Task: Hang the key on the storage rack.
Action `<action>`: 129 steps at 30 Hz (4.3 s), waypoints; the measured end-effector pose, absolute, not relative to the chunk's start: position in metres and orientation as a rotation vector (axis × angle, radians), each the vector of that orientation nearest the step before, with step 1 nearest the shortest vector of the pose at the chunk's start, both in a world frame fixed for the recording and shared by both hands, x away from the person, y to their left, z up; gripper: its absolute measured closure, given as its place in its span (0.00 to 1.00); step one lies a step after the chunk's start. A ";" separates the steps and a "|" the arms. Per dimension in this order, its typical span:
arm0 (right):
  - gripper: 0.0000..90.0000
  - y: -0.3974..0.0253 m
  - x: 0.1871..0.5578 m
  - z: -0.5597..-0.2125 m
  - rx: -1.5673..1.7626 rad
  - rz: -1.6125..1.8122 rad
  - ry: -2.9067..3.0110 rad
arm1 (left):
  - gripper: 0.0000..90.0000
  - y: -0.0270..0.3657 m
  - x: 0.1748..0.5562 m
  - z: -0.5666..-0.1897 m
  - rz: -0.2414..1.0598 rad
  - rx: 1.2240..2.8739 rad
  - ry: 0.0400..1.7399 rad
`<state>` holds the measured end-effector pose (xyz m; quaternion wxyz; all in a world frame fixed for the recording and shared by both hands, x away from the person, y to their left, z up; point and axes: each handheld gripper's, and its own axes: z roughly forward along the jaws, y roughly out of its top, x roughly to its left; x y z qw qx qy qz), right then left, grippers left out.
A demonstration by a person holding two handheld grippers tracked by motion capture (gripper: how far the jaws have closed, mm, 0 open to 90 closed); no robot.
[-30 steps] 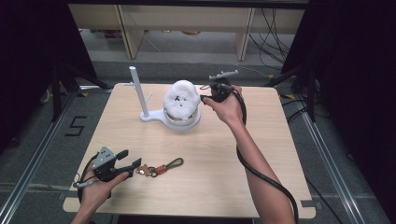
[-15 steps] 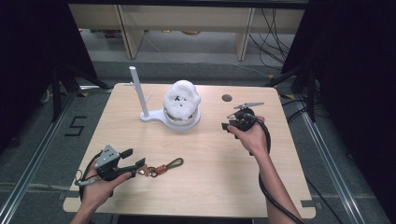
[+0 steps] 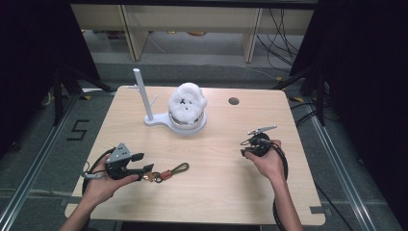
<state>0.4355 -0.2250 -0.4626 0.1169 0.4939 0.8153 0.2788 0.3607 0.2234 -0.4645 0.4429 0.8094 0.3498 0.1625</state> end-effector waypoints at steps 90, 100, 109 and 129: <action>0.78 -0.219 0.429 -0.468 1.503 0.846 2.465 | 0.54 0.147 0.412 -0.479 0.014 2.773 0.566; 0.78 -0.220 0.429 -0.469 1.486 0.843 2.468 | 0.55 0.146 0.413 -0.480 0.006 2.776 0.567; 0.78 -0.220 0.429 -0.469 1.486 0.844 2.471 | 0.57 0.143 0.414 -0.482 0.033 2.814 0.541; 0.78 -0.220 0.428 -0.468 1.501 0.860 2.454 | 0.75 0.150 0.398 -0.484 0.107 2.674 0.604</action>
